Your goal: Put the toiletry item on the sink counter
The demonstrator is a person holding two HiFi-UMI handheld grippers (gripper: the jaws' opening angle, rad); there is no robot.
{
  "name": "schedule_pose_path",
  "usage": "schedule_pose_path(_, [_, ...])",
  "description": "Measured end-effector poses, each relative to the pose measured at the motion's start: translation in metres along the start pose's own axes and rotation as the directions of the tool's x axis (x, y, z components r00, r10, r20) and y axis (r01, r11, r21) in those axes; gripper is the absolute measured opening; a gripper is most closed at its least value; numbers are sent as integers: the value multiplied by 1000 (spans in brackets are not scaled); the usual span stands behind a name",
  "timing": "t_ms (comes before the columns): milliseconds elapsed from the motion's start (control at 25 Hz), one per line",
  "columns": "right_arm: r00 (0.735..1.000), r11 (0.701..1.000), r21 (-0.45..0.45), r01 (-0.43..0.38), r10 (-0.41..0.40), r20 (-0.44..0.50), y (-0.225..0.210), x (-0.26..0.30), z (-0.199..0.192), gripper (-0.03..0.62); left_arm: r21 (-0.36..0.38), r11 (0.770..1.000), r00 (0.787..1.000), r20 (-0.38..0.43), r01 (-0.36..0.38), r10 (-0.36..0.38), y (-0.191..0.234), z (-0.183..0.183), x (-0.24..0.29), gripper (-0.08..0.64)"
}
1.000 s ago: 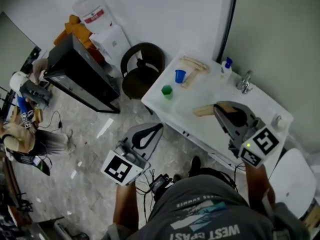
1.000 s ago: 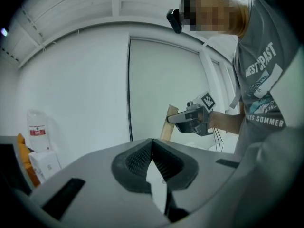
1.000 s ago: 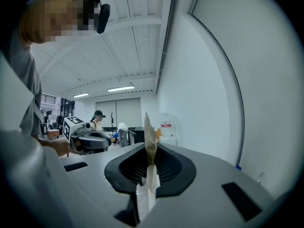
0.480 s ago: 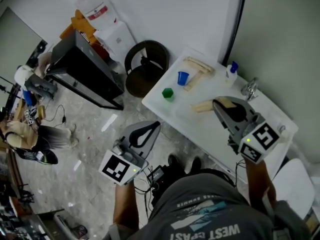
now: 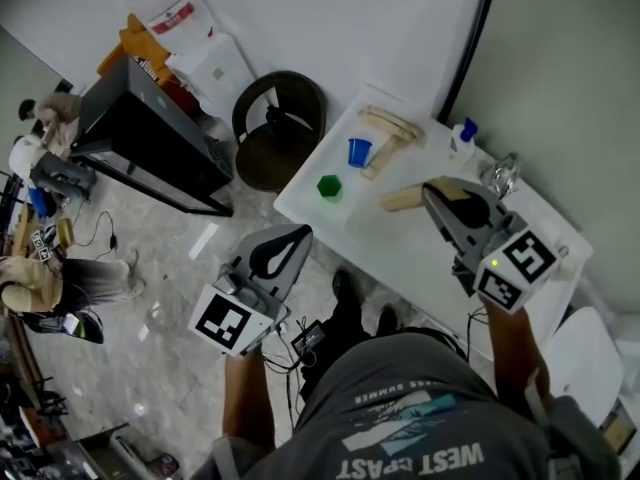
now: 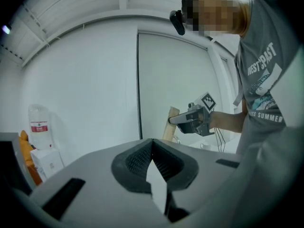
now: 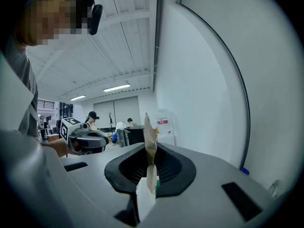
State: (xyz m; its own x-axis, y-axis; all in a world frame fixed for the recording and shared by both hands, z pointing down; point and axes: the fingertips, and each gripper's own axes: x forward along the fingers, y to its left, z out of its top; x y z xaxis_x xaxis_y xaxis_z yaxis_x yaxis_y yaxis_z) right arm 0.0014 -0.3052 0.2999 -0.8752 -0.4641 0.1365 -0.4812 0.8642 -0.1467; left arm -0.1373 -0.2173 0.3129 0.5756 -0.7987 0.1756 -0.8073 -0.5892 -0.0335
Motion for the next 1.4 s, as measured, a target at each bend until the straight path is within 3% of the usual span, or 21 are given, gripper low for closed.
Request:
schedule_pose_path(560, [996,998,68,1,5,-93,-34,92,-30,49,-64,998,1000,-25,5,-7,84,-30,27,3])
schedule_pose_path(1400, [977,979,203,-26,67,-202,-71,205,-115,49,-200,979,991,-122,28,-53,150,-106,66,3])
